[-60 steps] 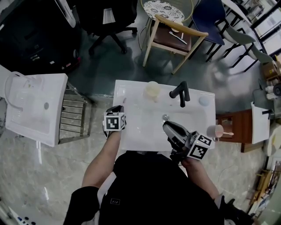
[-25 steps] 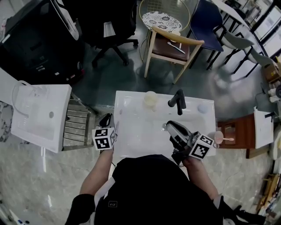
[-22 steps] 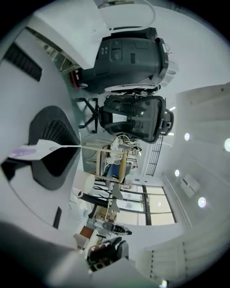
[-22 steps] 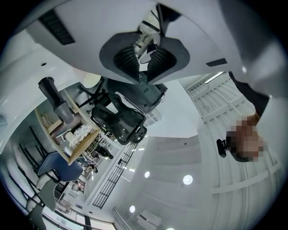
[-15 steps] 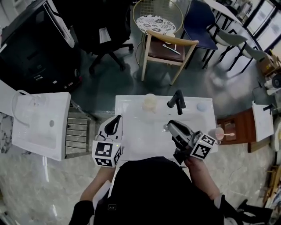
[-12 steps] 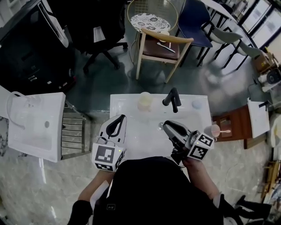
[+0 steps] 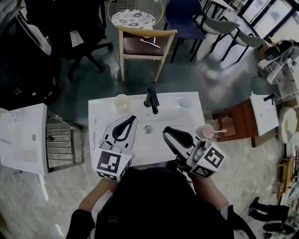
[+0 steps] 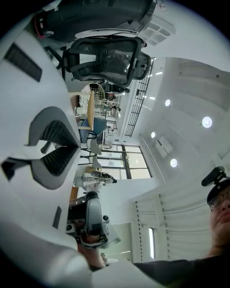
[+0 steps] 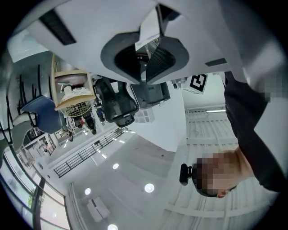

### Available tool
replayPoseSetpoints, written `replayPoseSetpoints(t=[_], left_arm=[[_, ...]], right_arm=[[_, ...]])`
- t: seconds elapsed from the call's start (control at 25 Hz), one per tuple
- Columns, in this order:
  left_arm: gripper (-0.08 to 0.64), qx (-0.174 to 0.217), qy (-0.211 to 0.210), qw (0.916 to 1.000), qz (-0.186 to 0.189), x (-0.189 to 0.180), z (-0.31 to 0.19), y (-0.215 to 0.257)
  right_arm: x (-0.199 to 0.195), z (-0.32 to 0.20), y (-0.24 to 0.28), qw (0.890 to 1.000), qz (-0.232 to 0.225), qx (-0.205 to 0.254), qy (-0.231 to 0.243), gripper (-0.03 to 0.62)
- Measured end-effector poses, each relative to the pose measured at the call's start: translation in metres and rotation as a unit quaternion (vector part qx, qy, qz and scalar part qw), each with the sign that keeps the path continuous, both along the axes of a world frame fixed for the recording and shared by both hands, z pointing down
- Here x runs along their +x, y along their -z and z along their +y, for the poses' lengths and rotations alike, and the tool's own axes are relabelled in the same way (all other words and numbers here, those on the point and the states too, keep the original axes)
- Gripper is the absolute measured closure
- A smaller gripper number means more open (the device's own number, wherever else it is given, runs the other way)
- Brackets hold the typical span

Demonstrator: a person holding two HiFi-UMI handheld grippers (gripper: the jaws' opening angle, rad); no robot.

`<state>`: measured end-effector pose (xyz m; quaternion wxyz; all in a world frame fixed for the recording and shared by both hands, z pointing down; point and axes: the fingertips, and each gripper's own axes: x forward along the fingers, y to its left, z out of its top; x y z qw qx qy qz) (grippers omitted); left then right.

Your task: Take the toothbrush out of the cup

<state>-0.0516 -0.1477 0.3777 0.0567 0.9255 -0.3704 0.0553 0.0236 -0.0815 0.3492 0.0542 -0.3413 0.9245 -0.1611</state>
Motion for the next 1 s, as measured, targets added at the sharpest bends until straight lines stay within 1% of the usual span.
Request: replayPoseSetpoints(t=[0.12, 0.2, 0.36, 0.44, 0.52, 0.6, 0.68, 0.8, 0.88, 0.96, 1.0], left_arm=[[0.543, 0.004, 0.011, 0.9999, -0.001, 0.052, 0.005, 0.003], [0.544, 0.001, 0.031, 0.9995, -0.001, 0.086, 0.012, 0.002], [0.543, -0.036, 0.082, 0.9958, 0.015, 0.149, 0.029, -0.011], [0.543, -0.052, 0.097, 0.9938, 0.014, 0.177, 0.039, -0.014], [0.543, -0.064, 0.106, 0.9923, 0.008, 0.195, 0.05, -0.016], [0.543, -0.076, 0.111, 0.9909, 0.004, 0.203, 0.06, -0.02], [0.543, -0.082, 0.112, 0.9903, 0.001, 0.209, 0.068, -0.022], [0.543, -0.075, 0.112, 0.9909, -0.006, 0.216, 0.075, -0.02], [0.543, -0.072, 0.113, 0.9909, 0.002, 0.22, 0.074, -0.015], [0.543, -0.068, 0.105, 0.9921, 0.007, 0.225, 0.074, -0.011], [0.543, -0.068, 0.096, 0.9931, 0.005, 0.228, 0.074, -0.01]], right_arm=[[0.058, 0.018, -0.001, 1.0, 0.01, 0.012, 0.005, 0.538], [0.098, 0.035, -0.01, 1.0, 0.021, 0.006, 0.017, 0.538], [0.178, 0.069, -0.031, 0.998, 0.035, -0.014, 0.051, 0.541], [0.216, 0.076, -0.037, 0.998, 0.03, -0.026, 0.057, 0.541], [0.244, 0.081, -0.043, 0.997, 0.027, -0.038, 0.061, 0.541], [0.259, 0.082, -0.047, 0.997, 0.03, -0.045, 0.062, 0.543], [0.268, 0.08, -0.048, 0.997, 0.025, -0.048, 0.059, 0.545], [0.272, 0.074, -0.038, 0.998, 0.002, -0.039, 0.051, 0.549], [0.274, 0.068, -0.031, 0.998, -0.003, -0.031, 0.049, 0.552], [0.281, 0.061, -0.028, 0.999, -0.008, -0.032, 0.042, 0.554], [0.285, 0.057, -0.028, 0.999, -0.013, -0.035, 0.033, 0.554]])
